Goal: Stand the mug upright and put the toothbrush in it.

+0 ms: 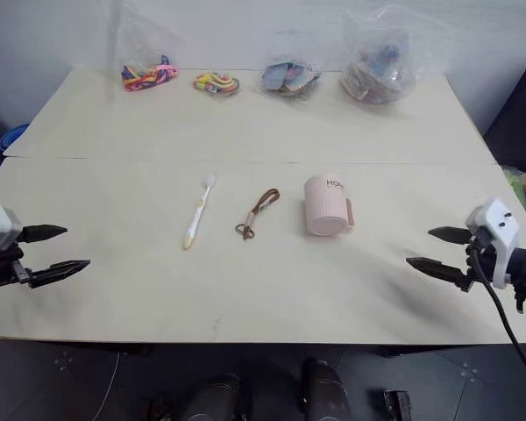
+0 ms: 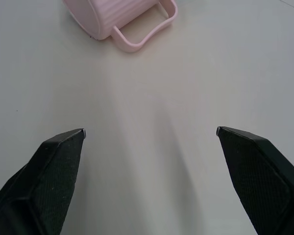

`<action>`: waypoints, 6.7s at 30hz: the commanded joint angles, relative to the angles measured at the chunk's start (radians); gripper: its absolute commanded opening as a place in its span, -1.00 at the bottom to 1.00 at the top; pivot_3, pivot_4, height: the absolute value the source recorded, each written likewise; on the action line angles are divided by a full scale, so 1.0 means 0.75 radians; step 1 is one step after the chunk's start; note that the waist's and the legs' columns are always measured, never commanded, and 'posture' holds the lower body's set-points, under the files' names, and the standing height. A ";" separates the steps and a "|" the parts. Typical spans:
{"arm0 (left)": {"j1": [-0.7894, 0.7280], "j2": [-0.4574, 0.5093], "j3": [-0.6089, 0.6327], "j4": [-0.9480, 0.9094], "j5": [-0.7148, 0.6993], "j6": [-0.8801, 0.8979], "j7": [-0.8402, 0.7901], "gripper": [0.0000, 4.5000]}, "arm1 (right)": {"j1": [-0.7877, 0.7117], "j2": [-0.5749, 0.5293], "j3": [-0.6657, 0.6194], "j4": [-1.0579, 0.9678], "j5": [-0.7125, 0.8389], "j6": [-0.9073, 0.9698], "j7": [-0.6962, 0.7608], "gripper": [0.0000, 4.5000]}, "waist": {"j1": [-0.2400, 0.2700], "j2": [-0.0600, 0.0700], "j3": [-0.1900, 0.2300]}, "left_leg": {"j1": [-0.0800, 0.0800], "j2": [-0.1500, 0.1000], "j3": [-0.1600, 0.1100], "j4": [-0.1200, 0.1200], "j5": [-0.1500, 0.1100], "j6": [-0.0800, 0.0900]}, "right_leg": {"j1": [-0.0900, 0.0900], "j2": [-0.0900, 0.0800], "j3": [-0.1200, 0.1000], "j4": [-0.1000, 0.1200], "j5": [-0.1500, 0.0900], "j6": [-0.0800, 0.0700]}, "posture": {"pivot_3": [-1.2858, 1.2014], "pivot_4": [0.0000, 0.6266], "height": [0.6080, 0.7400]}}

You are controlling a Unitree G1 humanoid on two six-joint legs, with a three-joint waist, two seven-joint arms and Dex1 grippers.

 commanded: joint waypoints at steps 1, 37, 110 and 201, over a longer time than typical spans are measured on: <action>-0.007 0.008 0.016 -0.013 -0.001 -0.025 -0.006 1.00 | -0.001 -0.024 -0.027 -0.033 0.007 -0.007 0.000 0.98 | 0.000 0.000 0.000 | 0.000 0.000 0.000 0.000 0.000 0.000 | 0.000 0.000 0.000 0.000 0.000 0.000 | 0.03 -0.52 1.00; -0.503 -0.257 -0.226 -0.584 -0.417 0.780 0.448 1.00 | 0.116 0.114 -0.158 -0.665 0.361 0.289 -0.233 0.98 | 0.011 -0.001 0.000 | 0.000 0.001 0.001 0.004 0.000 0.000 | 0.000 -0.002 0.004 0.005 0.001 0.002 | 0.03 -0.52 1.00; -0.898 -0.191 0.239 -0.255 -0.135 1.290 0.822 0.80 | -0.594 0.248 0.248 -0.522 0.509 0.450 -0.539 1.00 | 0.007 -0.015 -0.003 | -0.013 -0.003 -0.008 0.014 0.001 -0.002 | -0.001 0.000 -0.009 0.002 0.002 0.003 | 0.03 -0.52 1.00; -1.069 -0.578 -0.402 -0.173 -0.209 1.372 1.035 0.81 | -0.303 0.201 0.037 -0.817 0.509 0.458 -0.392 0.86 | 0.004 -0.007 0.000 | -0.010 -0.004 -0.017 0.010 0.003 -0.004 | 0.000 0.002 -0.004 0.004 0.001 0.002 | 0.03 -0.52 1.00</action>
